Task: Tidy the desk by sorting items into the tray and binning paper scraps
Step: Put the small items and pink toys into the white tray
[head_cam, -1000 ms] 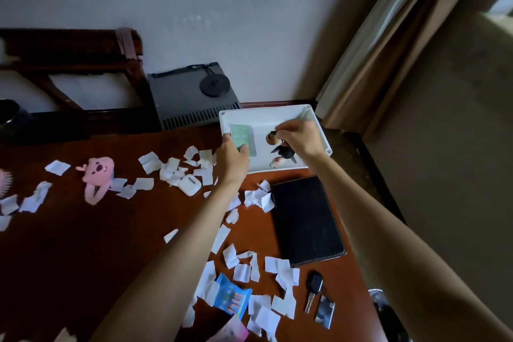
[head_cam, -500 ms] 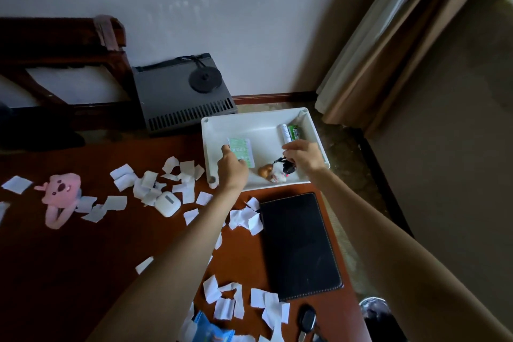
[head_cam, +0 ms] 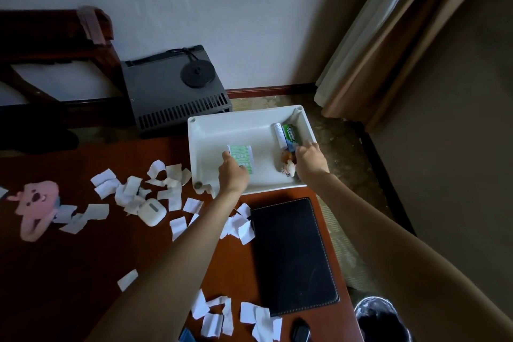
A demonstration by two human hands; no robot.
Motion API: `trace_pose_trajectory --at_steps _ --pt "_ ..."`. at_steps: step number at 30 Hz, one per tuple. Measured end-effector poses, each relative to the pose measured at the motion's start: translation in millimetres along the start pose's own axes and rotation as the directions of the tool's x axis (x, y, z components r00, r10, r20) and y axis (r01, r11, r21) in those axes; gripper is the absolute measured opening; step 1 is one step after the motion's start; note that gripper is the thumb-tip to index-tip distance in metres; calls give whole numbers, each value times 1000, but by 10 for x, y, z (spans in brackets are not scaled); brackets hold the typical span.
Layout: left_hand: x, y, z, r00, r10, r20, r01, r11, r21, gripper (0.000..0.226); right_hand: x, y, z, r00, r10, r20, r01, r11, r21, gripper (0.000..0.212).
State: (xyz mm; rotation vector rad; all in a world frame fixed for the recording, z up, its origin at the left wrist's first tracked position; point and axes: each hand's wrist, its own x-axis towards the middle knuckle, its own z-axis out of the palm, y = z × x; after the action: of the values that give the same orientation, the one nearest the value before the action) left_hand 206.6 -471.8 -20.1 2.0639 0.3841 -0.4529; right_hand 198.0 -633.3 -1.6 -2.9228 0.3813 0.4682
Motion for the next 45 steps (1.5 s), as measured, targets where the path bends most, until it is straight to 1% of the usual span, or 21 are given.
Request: trace_pose_trajectory --at_steps 2,5,7,9,10,12,13,17,18,19,20,21,23,24,25,27,29,33,36,39,45 --pt "40 0 24 1000 -9 5 9 1000 -10 33 -12 -12 1 999 -50 13 51 991 -122 35" --pt "83 34 50 999 -43 7 43 999 -23 32 -8 -36 1 998 -68 0 67 980 -185 36" --pt "119 78 68 997 -71 12 72 996 -46 25 14 -49 0 997 -65 -47 58 988 -143 36" --pt "172 146 85 997 -73 0 73 997 -32 11 48 -63 -6 993 -78 -92 74 996 -45 36" --pt "217 186 96 998 -59 -12 59 998 -14 7 68 -69 -9 990 -97 -101 97 995 -4 35" --pt "333 265 137 999 -41 -36 40 999 -14 26 114 -89 -6 986 -142 -92 146 988 40 38" --pt "388 299 158 998 -44 -38 43 998 -45 30 141 -97 -5 985 -153 -81 158 986 57 39" --pt "619 344 311 995 -88 -56 82 991 -110 5 269 -95 19 987 -161 -26 162 984 77 43" --pt "650 347 339 994 -87 -61 81 992 -99 9 312 -88 40 984 -175 -15 176 982 70 44" --pt "648 364 349 996 -72 -54 70 997 -44 17 354 -82 66 982 -189 1 188 980 69 45" --pt "652 367 355 999 -31 -43 34 998 53 26 391 -76 93 980 -198 23 195 978 73 44" --pt "638 375 344 999 24 -25 -19 981 193 32 424 -72 117 978 -203 47 199 977 72 42" --pt "624 371 301 985 171 18 -159 865 476 37 470 -73 144 975 -208 73 206 978 39 38" --pt "635 357 279 969 244 50 -228 791 567 39 485 -77 145 976 -206 72 205 978 19 37" --pt "652 336 255 950 296 98 -291 733 615 42 497 -85 141 977 -204 64 204 979 8 37" --pt "716 255 236 916 341 212 -394 663 637 46 518 -102 134 979 -199 48 199 980 12 35" --pt "766 182 257 889 364 278 -457 651 606 44 535 -117 142 978 -204 48 202 979 39 35" --pt "810 158 344 847 449 283 -528 661 533 38 571 -105 197 976 -216 24 213 971 112 39" --pt "841 201 399 829 490 270 -555 667 497 42 592 -78 214 981 -195 6 192 972 139 28" --pt "854 230 424 822 502 270 -566 663 490 46 599 -75 198 984 -181 0 178 970 164 28" --pt "766 185 410 827 490 274 -556 646 523 42 588 -85 212 985 -175 10 169 961 218 27"
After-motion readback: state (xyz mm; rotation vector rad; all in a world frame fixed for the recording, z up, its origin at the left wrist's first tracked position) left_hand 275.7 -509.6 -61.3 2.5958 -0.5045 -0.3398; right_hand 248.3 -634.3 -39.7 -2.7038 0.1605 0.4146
